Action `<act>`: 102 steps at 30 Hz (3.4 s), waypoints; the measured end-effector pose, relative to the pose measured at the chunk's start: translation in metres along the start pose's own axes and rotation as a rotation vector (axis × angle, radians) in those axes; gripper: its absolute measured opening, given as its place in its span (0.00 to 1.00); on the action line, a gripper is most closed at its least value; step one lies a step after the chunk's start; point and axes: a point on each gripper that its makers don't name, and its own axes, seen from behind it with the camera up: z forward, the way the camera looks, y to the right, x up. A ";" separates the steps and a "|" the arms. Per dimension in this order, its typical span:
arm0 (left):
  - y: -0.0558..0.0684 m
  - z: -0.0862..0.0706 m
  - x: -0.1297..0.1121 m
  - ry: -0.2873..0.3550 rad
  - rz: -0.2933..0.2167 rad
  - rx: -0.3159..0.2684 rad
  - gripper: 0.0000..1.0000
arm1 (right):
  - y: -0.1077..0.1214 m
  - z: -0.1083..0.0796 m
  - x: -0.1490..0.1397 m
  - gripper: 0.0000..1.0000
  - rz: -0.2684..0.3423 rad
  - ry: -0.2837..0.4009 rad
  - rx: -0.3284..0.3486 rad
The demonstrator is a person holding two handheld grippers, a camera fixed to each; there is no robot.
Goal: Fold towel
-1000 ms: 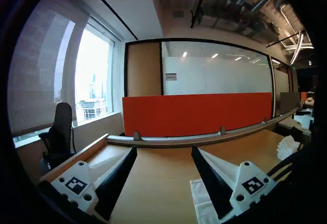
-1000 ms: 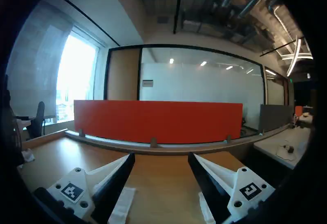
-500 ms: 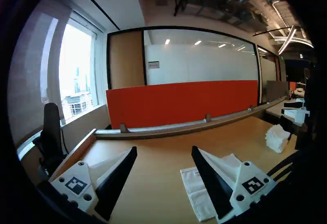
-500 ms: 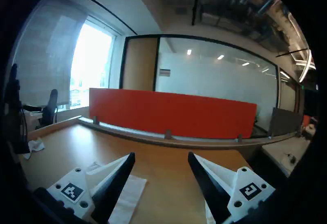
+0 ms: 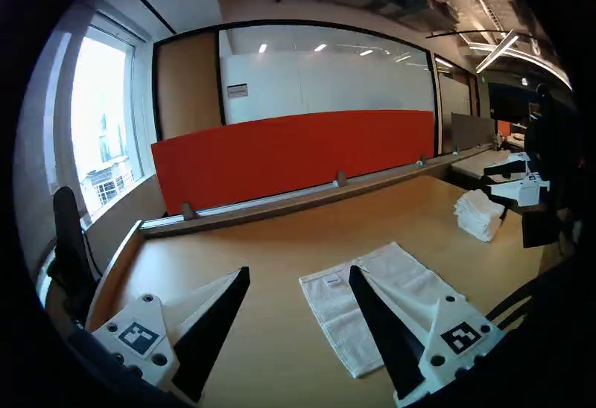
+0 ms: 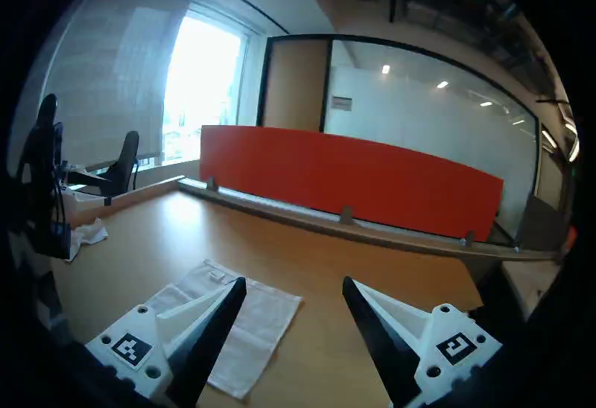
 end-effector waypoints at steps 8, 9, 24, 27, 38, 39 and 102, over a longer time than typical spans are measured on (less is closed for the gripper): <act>0.019 0.006 -0.021 -0.066 0.044 -0.092 0.99 | -0.018 0.001 -0.026 1.00 -0.041 -0.111 0.102; 0.021 0.007 -0.023 -0.071 0.049 -0.100 0.99 | -0.019 0.002 -0.028 1.00 -0.047 -0.119 0.110; 0.054 0.020 -0.079 -0.174 0.101 -0.192 0.99 | -0.039 0.009 -0.085 1.00 -0.106 -0.237 0.190; 0.060 0.023 -0.093 -0.193 0.106 -0.204 0.99 | -0.042 0.011 -0.099 1.00 -0.109 -0.258 0.196; 0.080 0.031 -0.139 -0.270 0.111 -0.245 0.99 | -0.053 0.019 -0.146 1.00 -0.118 -0.334 0.230; 0.081 0.032 -0.143 -0.277 0.112 -0.249 0.99 | -0.054 0.019 -0.150 1.00 -0.119 -0.340 0.233; 0.116 0.042 -0.244 -0.588 0.135 -0.358 0.86 | -0.082 0.017 -0.252 0.69 -0.134 -0.554 0.390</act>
